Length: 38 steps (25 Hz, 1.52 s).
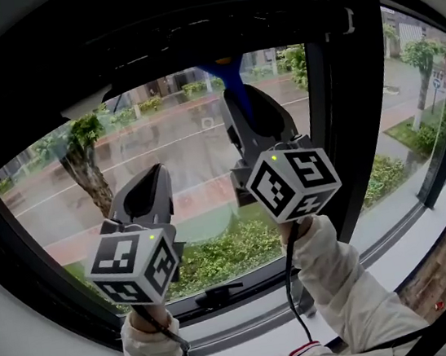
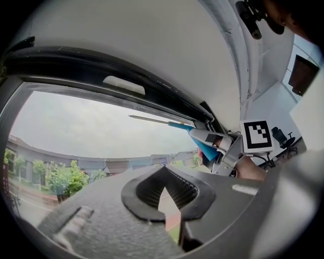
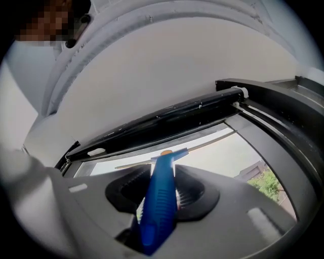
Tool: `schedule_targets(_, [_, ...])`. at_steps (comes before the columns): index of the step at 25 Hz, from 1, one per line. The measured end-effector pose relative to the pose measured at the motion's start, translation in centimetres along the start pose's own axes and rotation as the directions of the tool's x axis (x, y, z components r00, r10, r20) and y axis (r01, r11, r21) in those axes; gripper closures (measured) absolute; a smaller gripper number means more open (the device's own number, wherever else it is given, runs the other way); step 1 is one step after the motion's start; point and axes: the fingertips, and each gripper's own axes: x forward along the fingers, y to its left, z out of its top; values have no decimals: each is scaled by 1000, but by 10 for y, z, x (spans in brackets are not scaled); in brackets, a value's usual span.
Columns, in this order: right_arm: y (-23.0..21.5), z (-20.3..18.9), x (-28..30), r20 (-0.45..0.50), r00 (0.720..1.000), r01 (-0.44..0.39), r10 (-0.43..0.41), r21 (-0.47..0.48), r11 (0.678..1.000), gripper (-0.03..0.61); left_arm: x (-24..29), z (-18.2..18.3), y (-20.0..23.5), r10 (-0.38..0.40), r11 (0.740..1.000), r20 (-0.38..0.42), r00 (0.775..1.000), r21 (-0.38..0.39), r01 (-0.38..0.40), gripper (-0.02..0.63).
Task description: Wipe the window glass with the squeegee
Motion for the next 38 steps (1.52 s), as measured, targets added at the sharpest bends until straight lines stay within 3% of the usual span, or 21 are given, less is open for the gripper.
schedule_targets(22, [-11, -64, -56, -127, 991, 30, -30, -1, 1000, 433, -11, -42, -21, -14, 999, -87, 996, -34, 11, 614])
schedule_targets(38, [-15, -146, -122, -299, 953, 54, -58, -22, 998, 433, -18, -69, -28, -33, 997, -125, 992, -69, 24, 612])
